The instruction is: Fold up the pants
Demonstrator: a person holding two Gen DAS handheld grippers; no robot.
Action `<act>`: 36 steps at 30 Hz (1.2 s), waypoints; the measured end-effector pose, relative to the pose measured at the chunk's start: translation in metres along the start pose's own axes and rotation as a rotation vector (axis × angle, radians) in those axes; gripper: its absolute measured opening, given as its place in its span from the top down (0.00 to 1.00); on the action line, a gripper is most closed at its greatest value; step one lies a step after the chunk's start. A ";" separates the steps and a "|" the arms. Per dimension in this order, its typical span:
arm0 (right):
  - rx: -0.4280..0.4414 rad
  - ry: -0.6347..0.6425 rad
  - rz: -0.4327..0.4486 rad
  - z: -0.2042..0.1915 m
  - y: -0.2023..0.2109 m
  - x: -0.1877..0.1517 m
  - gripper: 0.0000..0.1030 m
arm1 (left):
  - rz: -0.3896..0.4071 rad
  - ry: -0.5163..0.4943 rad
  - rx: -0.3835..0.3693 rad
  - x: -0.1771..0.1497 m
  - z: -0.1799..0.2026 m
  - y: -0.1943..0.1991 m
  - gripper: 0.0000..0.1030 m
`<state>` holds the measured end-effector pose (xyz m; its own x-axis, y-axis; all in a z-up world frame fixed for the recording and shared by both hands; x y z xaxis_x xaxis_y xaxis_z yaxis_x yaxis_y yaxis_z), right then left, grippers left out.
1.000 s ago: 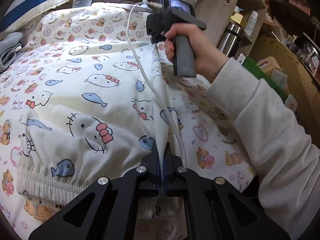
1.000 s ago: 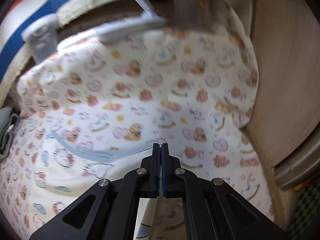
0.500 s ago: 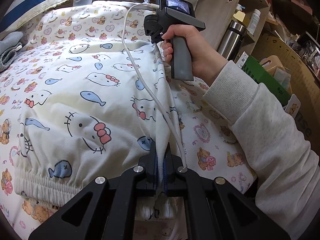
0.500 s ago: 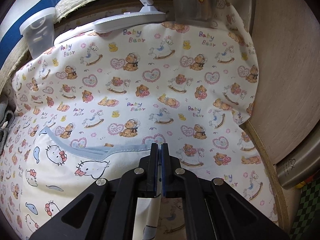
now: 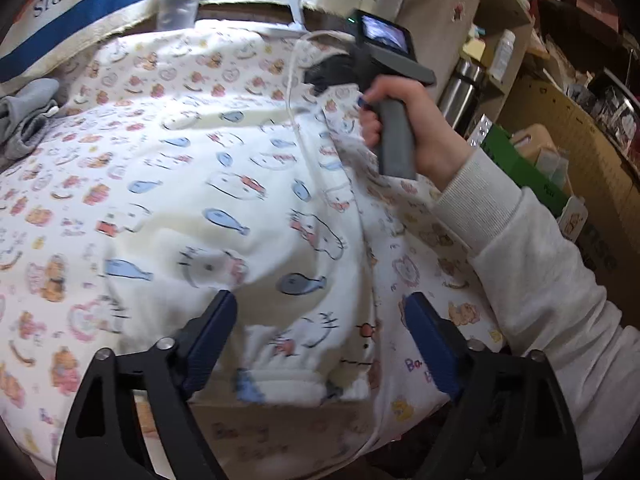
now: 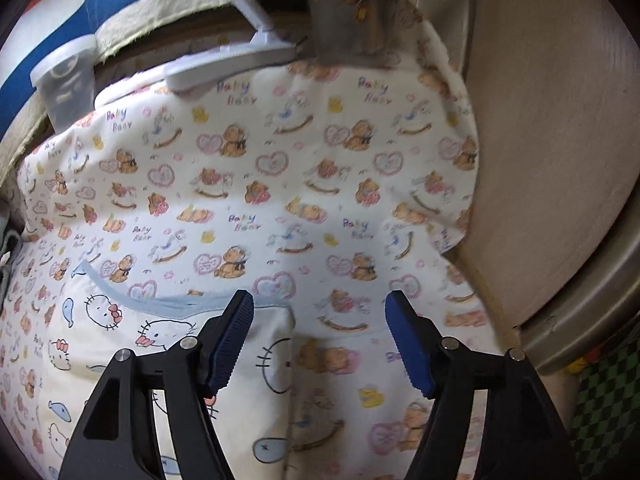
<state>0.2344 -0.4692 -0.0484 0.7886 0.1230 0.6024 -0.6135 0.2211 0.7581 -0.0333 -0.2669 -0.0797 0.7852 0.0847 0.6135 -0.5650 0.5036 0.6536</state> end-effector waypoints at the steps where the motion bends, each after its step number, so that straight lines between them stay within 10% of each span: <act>1: 0.006 -0.011 0.002 0.004 0.003 0.001 0.32 | 0.001 0.000 -0.003 0.002 -0.003 0.004 0.10; 8: 0.102 -0.018 0.057 0.005 0.034 0.006 0.32 | 0.079 0.015 0.112 0.040 -0.059 0.035 0.05; 16: 0.243 -0.024 0.145 0.000 0.066 0.012 0.25 | 0.238 0.043 0.221 0.155 -0.130 0.040 0.08; 25: 0.292 -0.039 0.003 -0.014 0.009 -0.009 0.42 | -0.008 0.112 0.210 0.250 -0.163 -0.098 0.68; 36: 0.352 -0.064 -0.035 -0.014 -0.022 -0.019 0.45 | -0.120 0.182 0.124 0.272 -0.168 -0.175 0.54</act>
<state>0.2335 -0.4631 -0.0799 0.8122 0.0576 0.5805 -0.5712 -0.1239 0.8114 0.3219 -0.1869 -0.1014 0.8749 0.1895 0.4457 -0.4829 0.4110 0.7732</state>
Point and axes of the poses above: each gripper's, at about its wrist camera, not at the fingertips, and y roughly against the way its jaws point, z to its right, x to its top, the point moved 8 cm from there along -y, roughly the way its jaws point, and after that the axes turned 14 degrees about y, right-handed, at the moved point
